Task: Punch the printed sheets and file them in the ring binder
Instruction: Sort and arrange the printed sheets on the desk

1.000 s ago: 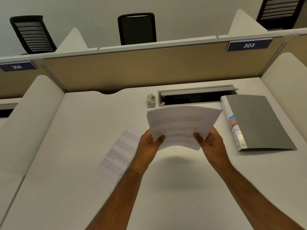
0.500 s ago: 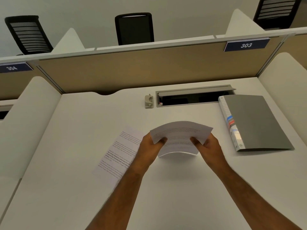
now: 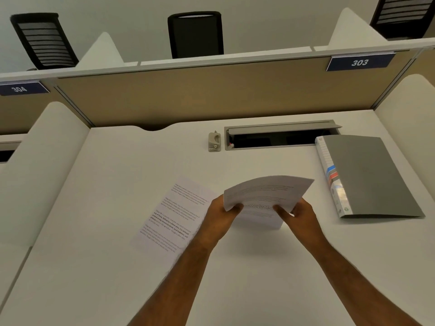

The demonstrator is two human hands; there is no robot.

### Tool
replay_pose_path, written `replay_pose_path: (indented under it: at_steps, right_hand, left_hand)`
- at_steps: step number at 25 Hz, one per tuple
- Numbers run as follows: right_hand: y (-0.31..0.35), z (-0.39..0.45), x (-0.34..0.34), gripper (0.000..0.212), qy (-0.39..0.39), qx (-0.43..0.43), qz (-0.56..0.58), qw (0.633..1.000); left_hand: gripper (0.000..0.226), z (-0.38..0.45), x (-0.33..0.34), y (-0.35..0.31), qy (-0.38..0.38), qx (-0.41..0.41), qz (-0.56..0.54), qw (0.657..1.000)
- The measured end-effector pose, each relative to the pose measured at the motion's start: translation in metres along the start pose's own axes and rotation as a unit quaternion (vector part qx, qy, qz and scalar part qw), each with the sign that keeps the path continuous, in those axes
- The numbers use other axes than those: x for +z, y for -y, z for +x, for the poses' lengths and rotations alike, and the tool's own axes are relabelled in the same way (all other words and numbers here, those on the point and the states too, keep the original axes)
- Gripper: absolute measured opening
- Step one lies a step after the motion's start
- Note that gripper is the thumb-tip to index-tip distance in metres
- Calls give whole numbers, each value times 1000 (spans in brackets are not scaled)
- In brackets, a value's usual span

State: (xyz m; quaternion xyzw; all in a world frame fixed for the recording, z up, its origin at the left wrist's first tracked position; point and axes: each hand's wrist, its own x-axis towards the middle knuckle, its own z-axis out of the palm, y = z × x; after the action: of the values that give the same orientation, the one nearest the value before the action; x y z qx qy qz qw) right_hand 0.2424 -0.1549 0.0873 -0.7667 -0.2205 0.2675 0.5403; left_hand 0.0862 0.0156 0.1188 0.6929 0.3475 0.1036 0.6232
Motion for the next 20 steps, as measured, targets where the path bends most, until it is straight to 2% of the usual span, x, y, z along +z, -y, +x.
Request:
replay_pose_path:
  at_steps: [7,11,16,20]
  right_hand:
    - [3,16,4,37,6,1,11,1000]
    - [-3,22,9,45,18,19,35,999]
    - [-23,28,16,49,21,54,50,997]
    - [-43,33,18,53,24,91,36,995]
  left_hand:
    - [23,13,-6,0,-32,-10,-49,998]
    - [29,22,-18,4,-60,-40,-8,997]
    - [30,34,-44,28,-78,-82,-6,994]
    - [31,46,-82,60,-135,-75,79,985]
